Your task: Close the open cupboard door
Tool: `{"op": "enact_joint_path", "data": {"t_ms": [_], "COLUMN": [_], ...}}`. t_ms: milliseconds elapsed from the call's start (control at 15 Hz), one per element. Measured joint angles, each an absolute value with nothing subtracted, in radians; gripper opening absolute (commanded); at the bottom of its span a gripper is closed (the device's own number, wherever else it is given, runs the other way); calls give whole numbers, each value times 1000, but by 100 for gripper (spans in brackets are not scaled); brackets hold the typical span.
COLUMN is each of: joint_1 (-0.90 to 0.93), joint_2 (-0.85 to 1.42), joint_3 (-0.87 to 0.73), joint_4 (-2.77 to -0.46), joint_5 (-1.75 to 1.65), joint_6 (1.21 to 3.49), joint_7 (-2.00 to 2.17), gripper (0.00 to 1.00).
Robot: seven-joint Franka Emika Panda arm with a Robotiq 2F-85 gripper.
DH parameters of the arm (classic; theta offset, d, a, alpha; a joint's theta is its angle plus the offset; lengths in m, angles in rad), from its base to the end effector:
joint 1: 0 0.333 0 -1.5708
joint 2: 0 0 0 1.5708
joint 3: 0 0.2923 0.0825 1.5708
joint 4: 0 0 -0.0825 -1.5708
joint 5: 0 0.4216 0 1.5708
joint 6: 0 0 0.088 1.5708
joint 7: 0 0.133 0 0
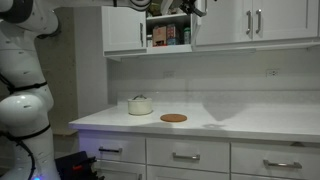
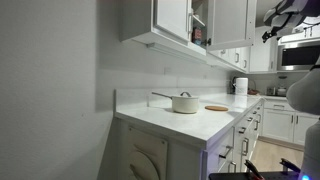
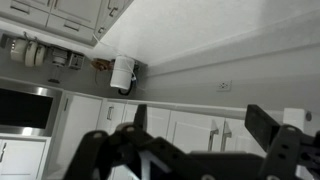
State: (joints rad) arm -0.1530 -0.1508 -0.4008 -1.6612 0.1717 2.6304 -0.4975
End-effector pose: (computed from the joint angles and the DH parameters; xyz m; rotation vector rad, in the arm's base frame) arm 0.5118 -0.3450 0.7552 2.3884 -0.2236 1.4244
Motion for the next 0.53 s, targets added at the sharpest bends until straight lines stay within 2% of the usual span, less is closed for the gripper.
{"op": "enact_joint_path", "data": {"t_ms": [533], "joint_1": [-194], "joint_2": [-91], "joint_3": [-380], "joint_4": [-1663], "joint_5": [68], "joint_6": [2932], "joint_7": [-333], "gripper": [100]}}
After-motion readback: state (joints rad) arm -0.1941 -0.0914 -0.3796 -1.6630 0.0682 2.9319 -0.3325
